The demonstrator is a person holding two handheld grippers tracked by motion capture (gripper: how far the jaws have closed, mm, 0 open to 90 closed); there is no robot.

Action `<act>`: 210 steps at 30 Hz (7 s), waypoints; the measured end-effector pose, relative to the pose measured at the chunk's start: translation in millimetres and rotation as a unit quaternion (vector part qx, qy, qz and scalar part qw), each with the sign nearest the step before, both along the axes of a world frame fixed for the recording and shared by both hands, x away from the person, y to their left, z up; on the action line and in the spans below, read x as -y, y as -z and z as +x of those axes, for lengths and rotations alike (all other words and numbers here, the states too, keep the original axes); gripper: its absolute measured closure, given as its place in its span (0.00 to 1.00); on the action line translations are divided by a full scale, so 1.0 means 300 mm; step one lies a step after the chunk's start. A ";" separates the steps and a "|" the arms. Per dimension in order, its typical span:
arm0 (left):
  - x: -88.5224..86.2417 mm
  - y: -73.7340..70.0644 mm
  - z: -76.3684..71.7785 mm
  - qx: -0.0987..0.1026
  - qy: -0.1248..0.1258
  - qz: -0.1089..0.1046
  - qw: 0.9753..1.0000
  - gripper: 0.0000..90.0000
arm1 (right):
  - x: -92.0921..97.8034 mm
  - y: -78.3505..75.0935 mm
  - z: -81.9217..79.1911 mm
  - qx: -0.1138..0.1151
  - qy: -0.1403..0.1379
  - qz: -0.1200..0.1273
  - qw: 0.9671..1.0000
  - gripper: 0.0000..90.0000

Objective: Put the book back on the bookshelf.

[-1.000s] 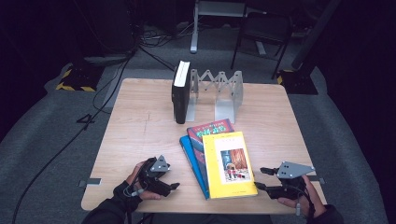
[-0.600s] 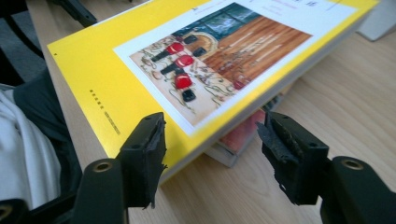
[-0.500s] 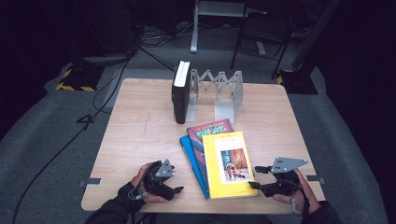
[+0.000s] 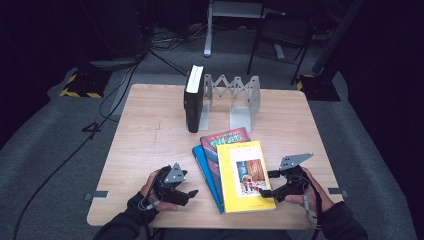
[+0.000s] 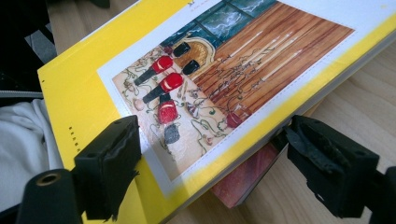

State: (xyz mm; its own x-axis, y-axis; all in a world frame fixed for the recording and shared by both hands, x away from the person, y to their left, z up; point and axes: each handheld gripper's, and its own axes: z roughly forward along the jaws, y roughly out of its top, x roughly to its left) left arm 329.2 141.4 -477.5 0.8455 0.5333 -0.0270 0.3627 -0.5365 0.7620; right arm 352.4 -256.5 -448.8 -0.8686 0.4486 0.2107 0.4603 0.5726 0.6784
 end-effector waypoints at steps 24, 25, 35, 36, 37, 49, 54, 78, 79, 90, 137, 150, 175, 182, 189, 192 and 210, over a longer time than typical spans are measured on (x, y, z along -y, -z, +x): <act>0.144 -0.006 0.102 0.032 0.001 0.025 0.999 0.25 | -0.038 -0.041 -0.011 0.062 -0.011 -0.001 0.998 0.42; 0.143 -0.005 0.106 0.031 0.000 0.024 0.999 0.25 | -0.037 -0.045 -0.005 0.064 -0.017 0.004 0.998 0.44; 0.128 0.003 0.135 0.045 -0.006 0.034 0.998 0.22 | -0.056 -0.052 0.054 0.071 -0.026 0.015 0.997 0.44; 0.126 0.004 0.139 0.047 -0.007 0.033 0.998 0.22 | -0.060 -0.050 0.062 0.068 -0.028 0.015 0.997 0.44; 0.124 0.005 0.143 0.047 -0.014 0.033 0.998 0.22 | -0.062 -0.049 0.068 0.070 -0.031 0.018 0.997 0.44; 0.106 0.009 0.182 0.049 -0.038 0.024 0.998 0.28 | -0.060 -0.055 0.120 0.063 -0.041 0.076 0.994 0.63; 0.104 0.008 0.186 0.049 -0.034 0.025 0.998 0.28 | -0.074 -0.055 0.138 0.035 -0.065 0.071 0.995 0.52; 0.104 0.004 0.194 0.052 -0.041 0.029 0.997 0.31 | -0.135 -0.044 0.112 0.050 -0.067 0.116 0.990 0.88; 0.103 0.001 0.192 0.053 -0.038 0.027 0.998 0.31 | -0.141 -0.053 0.101 0.060 -0.070 0.113 0.989 0.89; 0.069 -0.077 0.163 0.067 0.008 -0.010 0.998 0.60 | -0.131 -0.095 0.071 0.105 -0.068 0.130 0.984 0.89; 0.160 -0.419 0.279 0.174 0.024 -0.061 0.983 0.99 | -0.166 -0.303 0.120 0.250 0.018 0.129 0.960 0.95; 0.174 -0.396 0.208 0.186 0.008 -0.073 0.980 0.80 | -0.139 -0.238 0.022 0.305 0.009 0.142 0.942 0.95; 0.176 -0.149 0.062 0.089 0.023 -0.030 0.995 0.65 | -0.091 -0.213 -0.050 0.308 0.002 0.132 0.942 0.95; 0.249 -0.106 0.029 0.076 0.046 -0.021 0.996 0.55 | -0.088 -0.209 -0.059 0.304 0.002 0.136 0.943 0.94; 0.325 -0.083 0.044 0.086 0.037 -0.033 0.995 0.46 | -0.081 -0.206 -0.069 0.301 0.001 0.138 0.944 0.94; 0.335 -0.084 0.055 0.092 0.019 -0.050 0.994 0.45 | -0.077 -0.206 -0.073 0.300 -0.001 0.136 0.944 0.93; 0.346 -0.102 0.071 0.114 0.057 -0.056 0.990 0.81 | 0.025 -0.186 -0.046 0.302 0.057 0.101 0.946 0.66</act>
State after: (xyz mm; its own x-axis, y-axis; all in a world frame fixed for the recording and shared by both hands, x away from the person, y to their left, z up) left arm 350.5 37.5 -446.8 0.8913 0.4377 0.1182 0.1152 -0.4709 0.8746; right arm 338.6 -263.9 -393.1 -0.8061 0.5508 -0.2163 0.0054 0.3723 0.9281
